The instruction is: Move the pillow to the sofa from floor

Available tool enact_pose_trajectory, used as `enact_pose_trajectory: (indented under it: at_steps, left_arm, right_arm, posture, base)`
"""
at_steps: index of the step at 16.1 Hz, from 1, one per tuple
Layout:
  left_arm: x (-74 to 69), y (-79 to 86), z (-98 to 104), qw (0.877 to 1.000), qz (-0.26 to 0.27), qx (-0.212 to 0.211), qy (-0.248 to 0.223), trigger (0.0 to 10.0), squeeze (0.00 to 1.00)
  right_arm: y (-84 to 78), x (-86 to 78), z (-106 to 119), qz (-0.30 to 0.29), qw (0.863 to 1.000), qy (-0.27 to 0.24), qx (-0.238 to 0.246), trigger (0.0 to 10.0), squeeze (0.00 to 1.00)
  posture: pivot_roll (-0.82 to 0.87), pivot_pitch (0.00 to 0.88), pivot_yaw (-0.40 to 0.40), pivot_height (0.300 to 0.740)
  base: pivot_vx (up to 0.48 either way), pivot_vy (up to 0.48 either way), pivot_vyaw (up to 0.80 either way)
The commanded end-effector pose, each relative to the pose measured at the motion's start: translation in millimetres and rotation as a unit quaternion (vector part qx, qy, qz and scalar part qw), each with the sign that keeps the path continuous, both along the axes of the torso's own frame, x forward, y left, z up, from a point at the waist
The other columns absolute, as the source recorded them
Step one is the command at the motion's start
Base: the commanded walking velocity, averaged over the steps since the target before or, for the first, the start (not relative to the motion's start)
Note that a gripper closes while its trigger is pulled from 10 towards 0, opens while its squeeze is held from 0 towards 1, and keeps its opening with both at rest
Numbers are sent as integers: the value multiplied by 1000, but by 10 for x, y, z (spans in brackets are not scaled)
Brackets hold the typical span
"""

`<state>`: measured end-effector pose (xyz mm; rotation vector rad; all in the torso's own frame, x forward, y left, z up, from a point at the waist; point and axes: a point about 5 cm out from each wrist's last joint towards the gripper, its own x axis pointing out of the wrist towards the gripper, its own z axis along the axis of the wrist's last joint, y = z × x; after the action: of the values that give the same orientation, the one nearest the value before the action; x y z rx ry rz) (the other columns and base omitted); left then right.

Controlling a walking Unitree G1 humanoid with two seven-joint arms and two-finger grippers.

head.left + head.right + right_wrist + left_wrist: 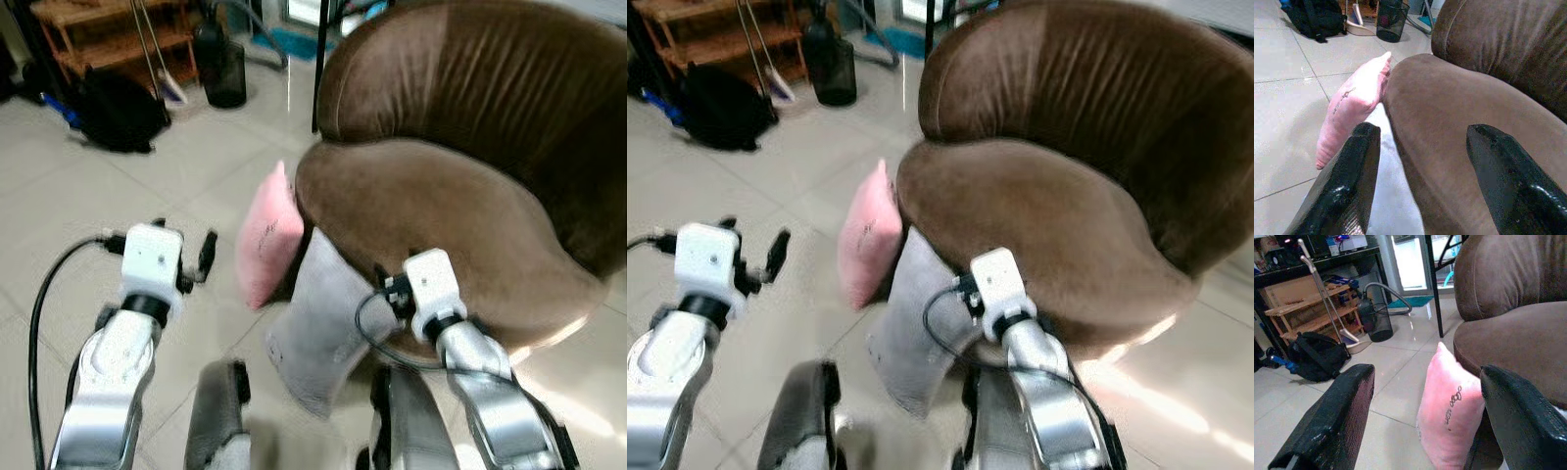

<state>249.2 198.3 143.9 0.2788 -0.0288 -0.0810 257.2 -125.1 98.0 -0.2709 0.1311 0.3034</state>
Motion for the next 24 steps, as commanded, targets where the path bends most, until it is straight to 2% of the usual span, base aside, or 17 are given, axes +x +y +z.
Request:
enact_pose_trajectory:
  at_steps: [1, 5, 12, 14, 17, 19, 21, 22, 24]
  left_arm:
    - [6, -10, -4, 1000, -7, -7, -1, 10000, 0]
    - [5, -3, -3, 1000, -8, -9, 0, 10000, 0]
    - [5, -11, -3, 1000, -10, -11, 3, 10000, 0]
    - [2, -18, -5, 1000, -10, -12, 4, 10000, 0]
    - [3, -34, -21, 1000, -15, -11, 9, 10000, 0]
    - [-1, -76, -76, 999, -29, 3, 27, 10000, 0]
    - [1, -85, -71, 999, -38, -4, 27, 10000, 0]
    - [-5, -110, -95, 997, -64, -2, 41, 10000, 0]
    - [-33, -140, -166, 992, -103, 21, 64, 10000, 0]
  right_arm:
    - [-23, -2, -20, -2, 1000, 3, -2, 10000, 0]
    - [-44, 12, -29, -7, 1000, 1, -27, 10000, 0]
    - [-82, 26, -50, -28, 999, 8, -19, 10000, 0]
    - [-104, 28, -66, -36, 999, 19, -10, 10000, 0]
    - [-124, 20, -65, -37, 999, 16, -20, 10000, 0]
    - [-129, 9, -73, -35, 999, 20, -20, 10000, 0]
    - [-70, 5, -114, 10, 999, 42, -4, 10000, 0]
    - [-30, 12, -182, 42, 997, 70, 17, 10000, 0]
    - [25, 90, -286, 77, 993, 86, 30, 10000, 0]
  posture:
    - [37, 75, -28, 520]
    - [37, 78, -28, 520]
    - [30, 85, -25, 520]
    - [27, 87, -24, 520]
    - [23, 89, -20, 520]
    - [24, 93, -19, 520]
    - [27, 96, -18, 520]
    - [28, 100, -16, 520]
    - [34, 107, -9, 520]
  base:
    - [0, 0, 0]
    - [311, 0, 200]
    - [323, 0, 114]
    - [317, 0, -738]
    - [299, 0, -733]
    - [0, 0, 0]
    - [0, 0, 0]
    - [0, 0, 0]
    - [0, 0, 0]
